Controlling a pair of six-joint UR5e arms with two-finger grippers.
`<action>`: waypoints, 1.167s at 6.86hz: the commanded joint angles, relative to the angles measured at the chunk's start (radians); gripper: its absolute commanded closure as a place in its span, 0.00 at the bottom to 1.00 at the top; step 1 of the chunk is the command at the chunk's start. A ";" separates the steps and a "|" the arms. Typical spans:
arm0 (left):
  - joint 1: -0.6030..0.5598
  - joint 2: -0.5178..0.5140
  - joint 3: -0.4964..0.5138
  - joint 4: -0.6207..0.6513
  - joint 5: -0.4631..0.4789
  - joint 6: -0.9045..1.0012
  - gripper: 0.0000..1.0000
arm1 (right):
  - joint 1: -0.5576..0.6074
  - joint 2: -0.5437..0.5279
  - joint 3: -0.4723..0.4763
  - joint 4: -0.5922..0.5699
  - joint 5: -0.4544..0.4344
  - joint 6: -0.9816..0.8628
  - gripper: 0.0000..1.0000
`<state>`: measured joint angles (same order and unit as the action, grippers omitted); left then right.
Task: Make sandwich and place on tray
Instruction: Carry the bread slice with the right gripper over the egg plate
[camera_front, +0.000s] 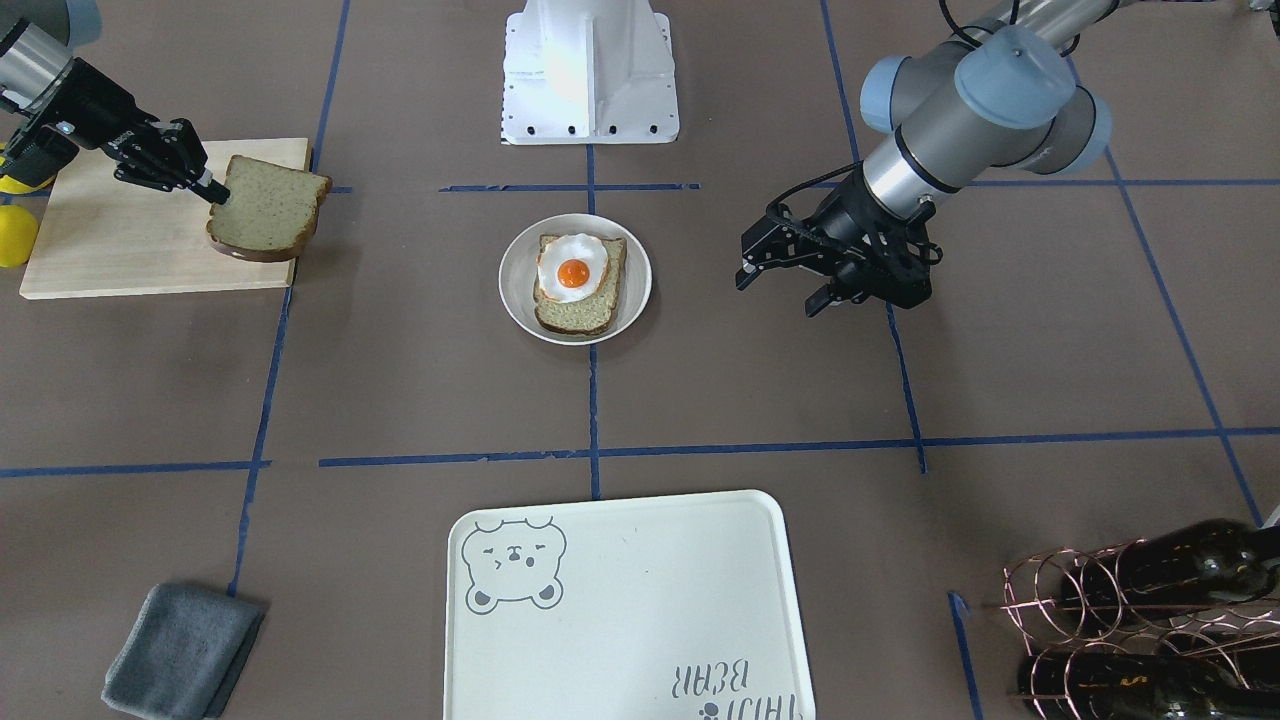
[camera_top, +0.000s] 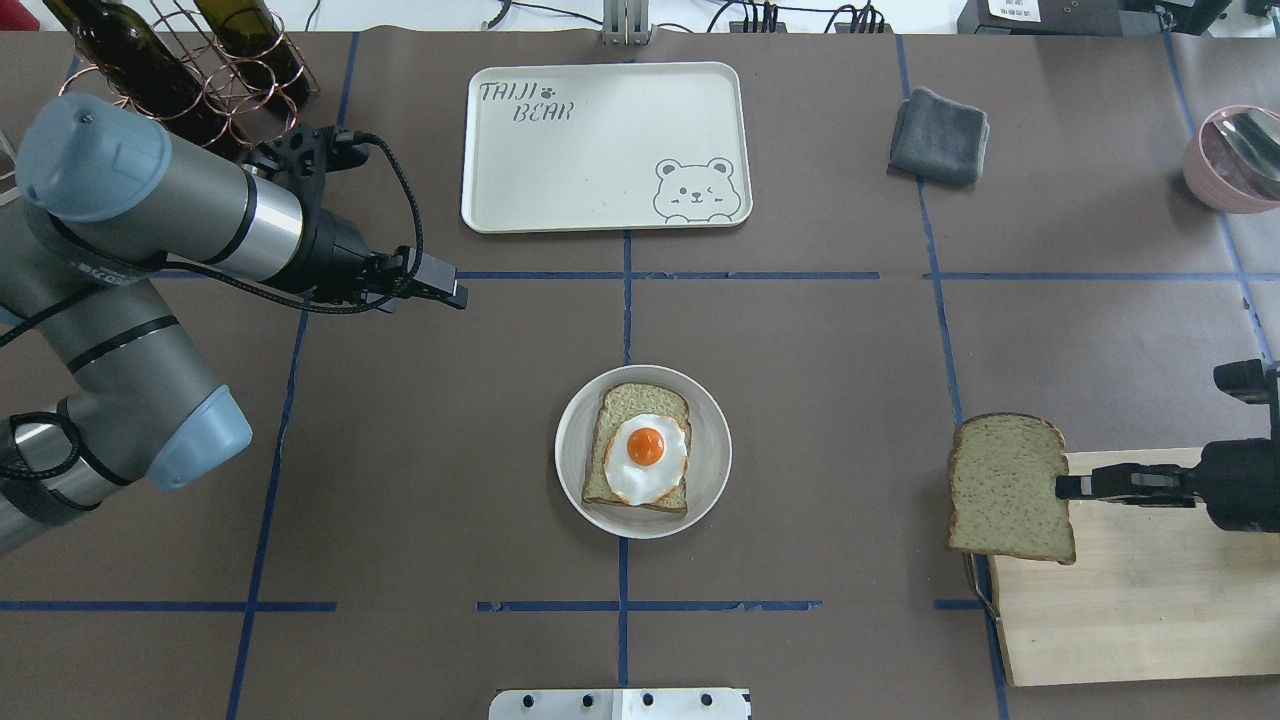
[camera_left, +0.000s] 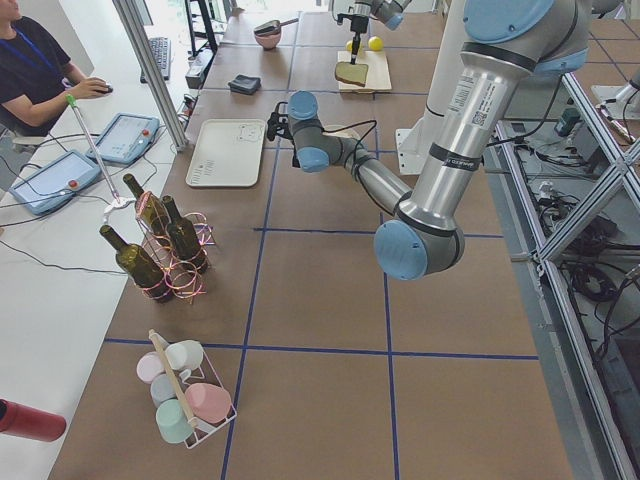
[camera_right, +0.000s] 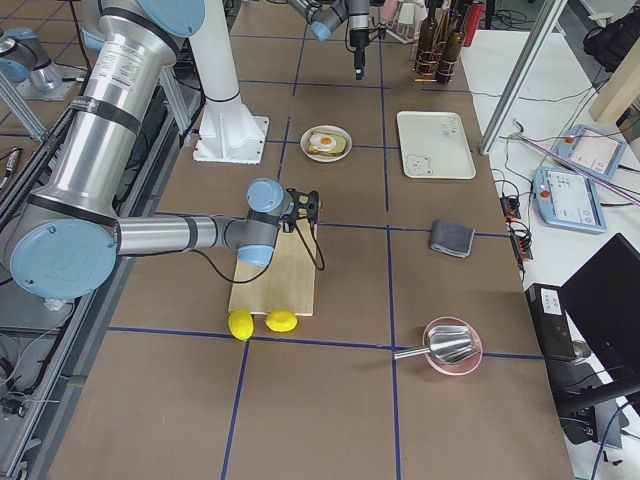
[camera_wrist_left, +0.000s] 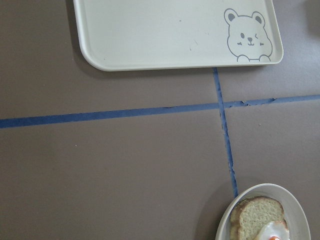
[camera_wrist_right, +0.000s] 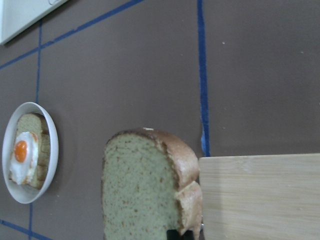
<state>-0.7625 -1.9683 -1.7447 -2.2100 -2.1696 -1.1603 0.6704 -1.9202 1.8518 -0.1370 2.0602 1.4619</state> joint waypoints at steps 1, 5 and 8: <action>0.070 -0.001 0.011 -0.086 0.084 -0.057 0.00 | 0.000 0.106 -0.017 0.039 -0.009 0.060 1.00; 0.104 -0.007 0.039 -0.143 0.097 -0.131 0.00 | -0.008 0.457 -0.079 -0.241 -0.011 0.144 1.00; 0.109 -0.007 0.046 -0.143 0.097 -0.124 0.00 | -0.122 0.639 -0.086 -0.476 -0.099 0.146 1.00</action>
<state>-0.6544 -1.9757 -1.7041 -2.3530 -2.0724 -1.2855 0.6008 -1.3486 1.7709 -0.5278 2.0074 1.6073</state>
